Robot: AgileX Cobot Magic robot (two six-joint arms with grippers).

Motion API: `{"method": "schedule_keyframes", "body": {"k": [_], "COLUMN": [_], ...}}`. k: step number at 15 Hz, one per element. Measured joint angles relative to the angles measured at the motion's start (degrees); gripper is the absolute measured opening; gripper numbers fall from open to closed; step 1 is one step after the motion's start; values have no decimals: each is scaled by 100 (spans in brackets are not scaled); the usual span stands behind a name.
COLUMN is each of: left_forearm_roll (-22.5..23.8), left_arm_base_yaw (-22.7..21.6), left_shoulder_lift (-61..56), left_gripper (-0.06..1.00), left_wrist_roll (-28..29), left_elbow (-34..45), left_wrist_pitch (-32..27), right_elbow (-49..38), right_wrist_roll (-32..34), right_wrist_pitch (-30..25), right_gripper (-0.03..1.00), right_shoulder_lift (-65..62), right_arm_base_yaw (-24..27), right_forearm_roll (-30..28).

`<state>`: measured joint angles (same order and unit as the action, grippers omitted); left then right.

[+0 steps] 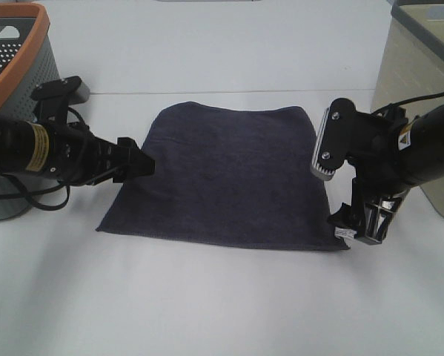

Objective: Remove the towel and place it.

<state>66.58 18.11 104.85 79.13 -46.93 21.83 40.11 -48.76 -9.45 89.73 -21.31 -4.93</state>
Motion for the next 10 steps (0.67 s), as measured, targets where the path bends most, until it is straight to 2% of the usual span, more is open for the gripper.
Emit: {"method": "schedule_keyframes", "body": {"k": [3, 5, 7, 8, 9, 10], "left_forearm_roll": [23, 298, 556, 584, 584, -206], "left_arm_base_yaw": [0, 6, 132, 321, 321, 424], "left_shoulder_lift": [-407, -613, -877, -1117, -1117, -1261], "left_gripper": [75, 75, 74, 74, 74, 74], "left_wrist_roll": [0, 23, -17, -567, -567, -2137], "left_elbow": [-453, -985, -1536, -2051, -2051, -2527], "left_wrist_pitch": [-223, -808, -1782, -3025, -3025, -4521], "right_elbow": [149, 504, 888, 1192, 1192, 1467], "right_wrist_roll": [69, 613, 1513, 2315, 2315, 2590], "right_wrist_pitch": [212, 516, 848, 1226, 1226, 1352], "right_gripper": [96, 96, 96, 95, 95, 95], "right_shoulder_lift": [-825, -1255, -1553, -1633, -1633, -1633], "right_arm_base_yaw": [0, 0, 0, 0, 0, 0], "right_forearm_roll": [34, 235, 647, 1180, 1180, 1896]}}
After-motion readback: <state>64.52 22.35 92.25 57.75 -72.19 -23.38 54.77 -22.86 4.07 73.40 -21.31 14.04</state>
